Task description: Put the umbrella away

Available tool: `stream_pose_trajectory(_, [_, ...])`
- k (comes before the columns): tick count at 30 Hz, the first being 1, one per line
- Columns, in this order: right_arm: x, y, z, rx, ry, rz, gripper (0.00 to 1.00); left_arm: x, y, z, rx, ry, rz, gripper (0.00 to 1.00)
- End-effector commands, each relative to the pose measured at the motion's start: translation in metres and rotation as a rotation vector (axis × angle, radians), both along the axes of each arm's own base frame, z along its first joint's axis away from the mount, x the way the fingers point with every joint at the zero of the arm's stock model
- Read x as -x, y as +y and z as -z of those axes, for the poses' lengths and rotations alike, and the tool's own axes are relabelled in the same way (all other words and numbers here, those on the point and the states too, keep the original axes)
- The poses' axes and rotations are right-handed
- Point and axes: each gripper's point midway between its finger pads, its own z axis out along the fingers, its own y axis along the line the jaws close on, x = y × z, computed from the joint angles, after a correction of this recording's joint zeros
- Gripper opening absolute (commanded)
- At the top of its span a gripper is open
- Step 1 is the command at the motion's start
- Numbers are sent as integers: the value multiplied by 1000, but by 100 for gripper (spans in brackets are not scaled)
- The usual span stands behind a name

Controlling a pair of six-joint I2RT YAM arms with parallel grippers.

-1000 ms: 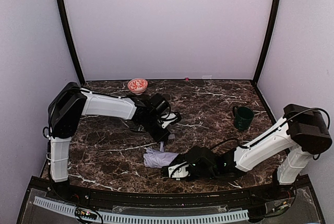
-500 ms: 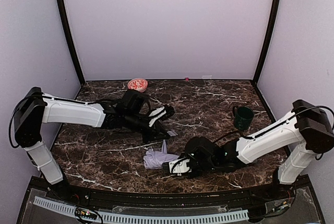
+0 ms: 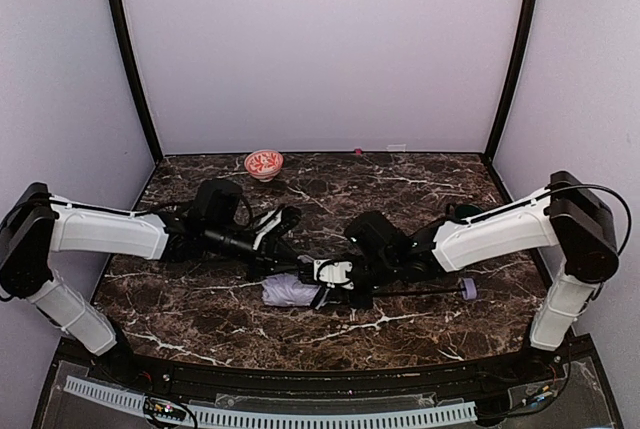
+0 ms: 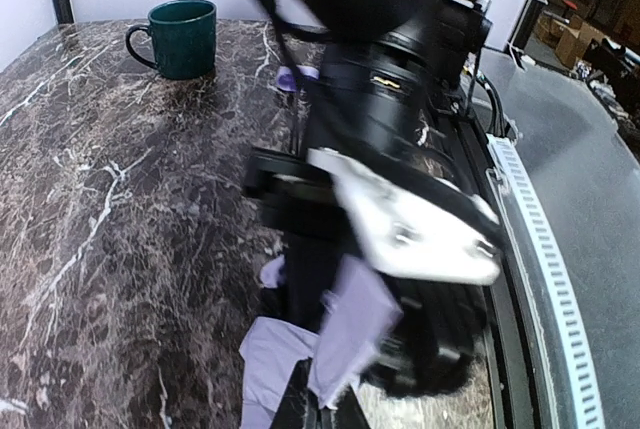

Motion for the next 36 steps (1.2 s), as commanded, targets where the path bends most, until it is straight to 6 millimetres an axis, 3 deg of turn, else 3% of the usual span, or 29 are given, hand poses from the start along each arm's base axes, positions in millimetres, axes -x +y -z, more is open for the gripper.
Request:
stream_pose_trajectory(1, [34, -70, 77, 321, 439, 138, 0, 40, 1, -83, 294, -252, 206, 0])
stream_pose_trajectory(5, [17, -72, 81, 317, 496, 212, 0, 56, 7, -56, 250, -272, 242, 0])
stream_pose_trajectory(9, [-4, -65, 68, 245, 562, 302, 0, 78, -6, -33, 165, -355, 344, 0])
stream_pose_trajectory(13, [-19, -62, 61, 203, 583, 374, 0, 87, -17, -3, 54, -391, 405, 0])
stream_pose_trajectory(19, [-28, -71, 67, 181, 642, 507, 0, 98, -29, 85, -278, -488, 489, 0])
stream_pose_trajectory(23, [-21, -71, 67, 155, 684, 523, 0, 109, -33, 130, -444, -506, 558, 0])
stream_pose_trajectory(28, [-17, -70, 47, 120, 672, 485, 22, 100, -5, 173, -651, -522, 575, 0])
stream_pose_trajectory(32, [-4, -67, 21, 108, 704, 385, 38, 98, 3, 182, -699, -520, 579, 0])
stream_pose_trajectory(36, [2, -66, 5, 128, 731, 336, 45, 97, 5, 187, -701, -515, 576, 0])
